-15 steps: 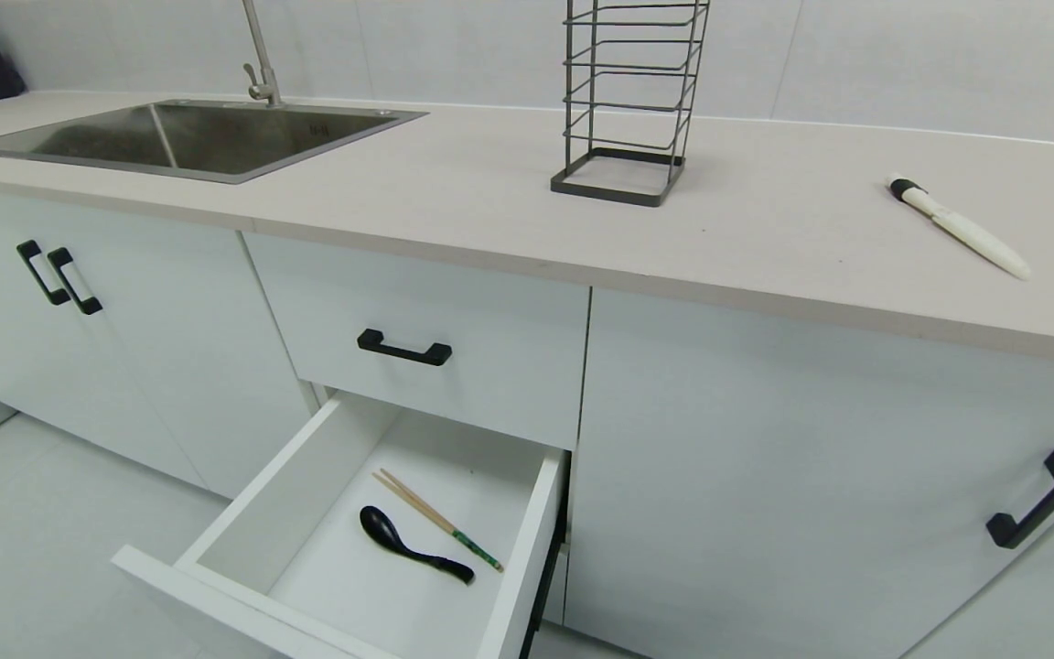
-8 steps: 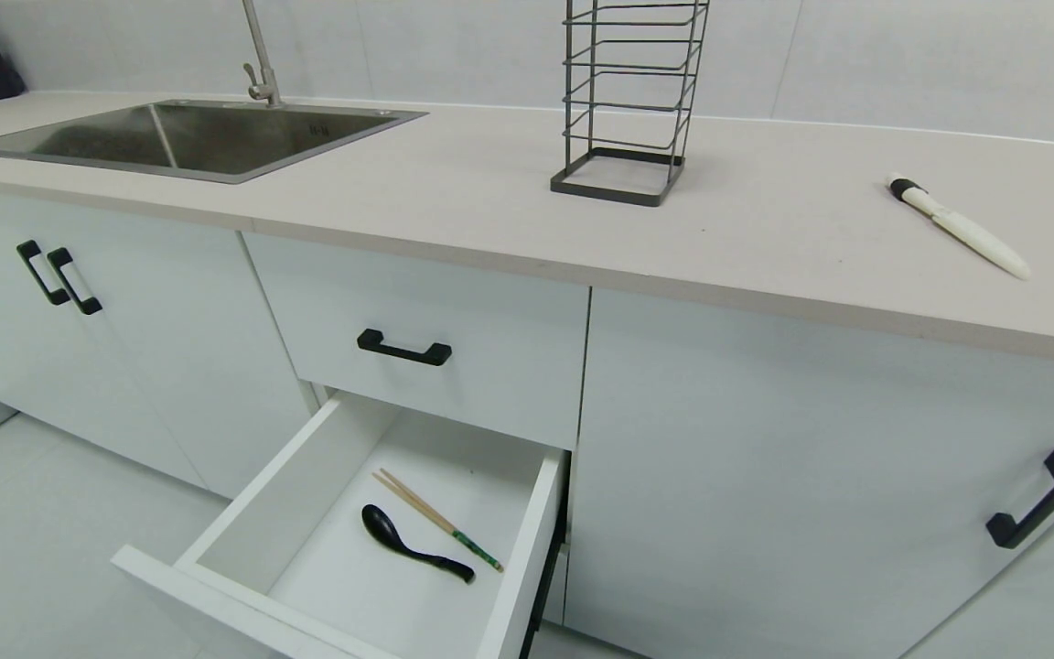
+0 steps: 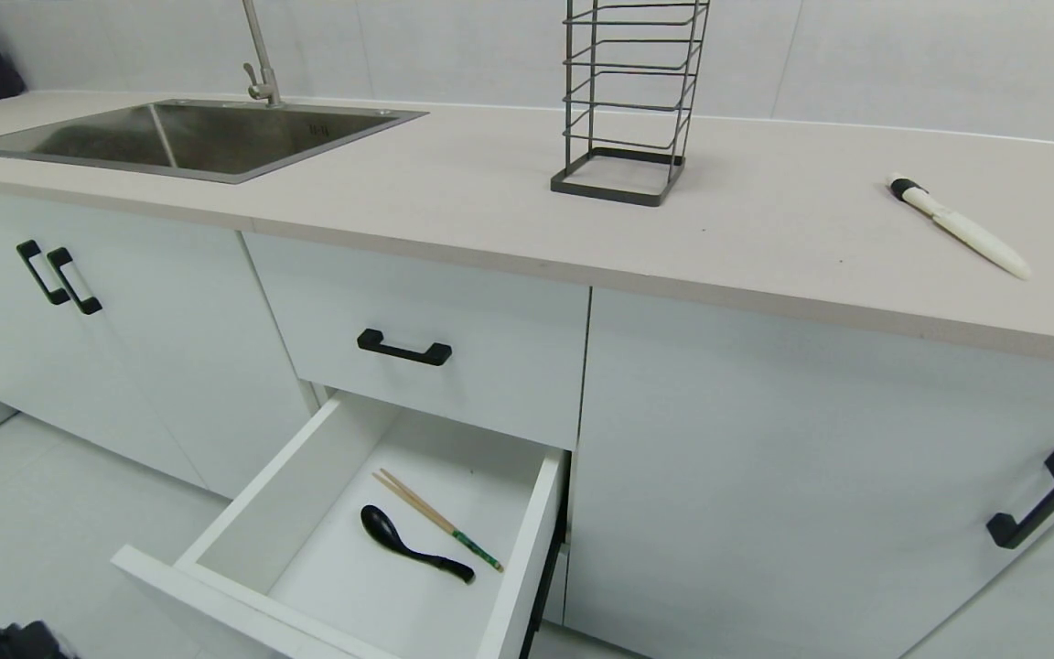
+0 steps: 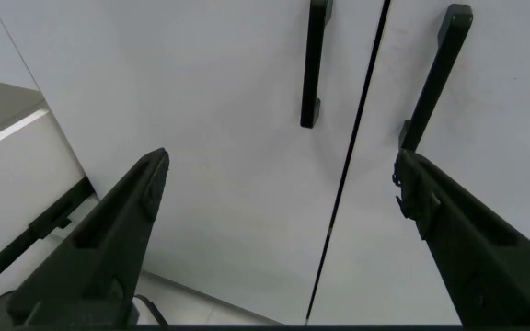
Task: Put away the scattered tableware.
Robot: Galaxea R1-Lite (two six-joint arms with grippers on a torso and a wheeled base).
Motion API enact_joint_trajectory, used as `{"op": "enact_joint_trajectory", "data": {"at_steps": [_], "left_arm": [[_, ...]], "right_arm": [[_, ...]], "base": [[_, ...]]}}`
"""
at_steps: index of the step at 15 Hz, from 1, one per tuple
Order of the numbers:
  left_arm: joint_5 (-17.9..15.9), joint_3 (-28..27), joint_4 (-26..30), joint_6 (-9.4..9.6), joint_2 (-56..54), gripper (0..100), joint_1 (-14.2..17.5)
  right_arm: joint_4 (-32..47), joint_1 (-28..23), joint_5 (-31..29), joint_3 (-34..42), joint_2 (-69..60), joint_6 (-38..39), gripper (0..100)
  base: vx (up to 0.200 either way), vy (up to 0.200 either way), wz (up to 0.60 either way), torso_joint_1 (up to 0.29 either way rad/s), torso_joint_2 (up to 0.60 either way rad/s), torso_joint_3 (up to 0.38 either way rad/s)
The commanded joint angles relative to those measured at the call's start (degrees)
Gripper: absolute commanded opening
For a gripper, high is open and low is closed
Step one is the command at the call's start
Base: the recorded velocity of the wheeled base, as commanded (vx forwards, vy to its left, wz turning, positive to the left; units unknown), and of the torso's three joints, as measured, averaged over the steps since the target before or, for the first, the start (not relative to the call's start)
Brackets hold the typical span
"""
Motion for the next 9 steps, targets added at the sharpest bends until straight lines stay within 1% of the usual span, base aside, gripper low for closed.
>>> {"op": "enact_joint_trajectory", "data": {"at_steps": [1, 2, 3, 5, 6, 7, 9], "left_arm": [[1.0, 0.0, -2.8, 1.58, 10.3, 100, -0.3], [1.8, -0.1, -2.8, 1.58, 10.8, 100, -0.3], [4.5, -0.3, -2.9, 1.67, 11.4, 100, -0.4], [5.1, -0.9, -2.9, 1.58, 12.0, 100, -0.3], [6.1, -1.7, -3.0, 1.49, 13.7, 100, -0.3], [7.9, -2.3, -3.1, 1.49, 15.2, 100, -0.3], [9.2, -2.4, -3.1, 1.58, 16.1, 100, -0.4]], "right_arm": [[0.0, 0.0, 0.0, 0.0, 0.1, -0.1, 100], [0.0, 0.0, -0.1, 0.0, 0.1, -0.1, 100], [0.0, 0.0, -0.2, 0.0, 0.1, -0.1, 100], [0.0, 0.0, -1.9, 0.0, 0.2, 0.0, 100], [0.0, 0.0, -2.5, -0.1, 0.2, 0.1, 100], [0.0, 0.0, -2.6, -0.1, 0.2, 0.1, 100], [0.0, 0.0, -2.6, -0.1, 0.2, 0.1, 100]], "base": [[0.0, 0.0, 0.0, 0.0, 0.0, 0.0], [0.0, 0.0, 0.0, 0.0, 0.0, 0.0], [0.0, 0.0, 0.0, 0.0, 0.0, 0.0], [0.0, 0.0, 0.0, 0.0, 0.0, 0.0], [0.0, 0.0, 0.0, 0.0, 0.0, 0.0], [0.0, 0.0, 0.0, 0.0, 0.0, 0.0], [0.0, 0.0, 0.0, 0.0, 0.0, 0.0]]}}
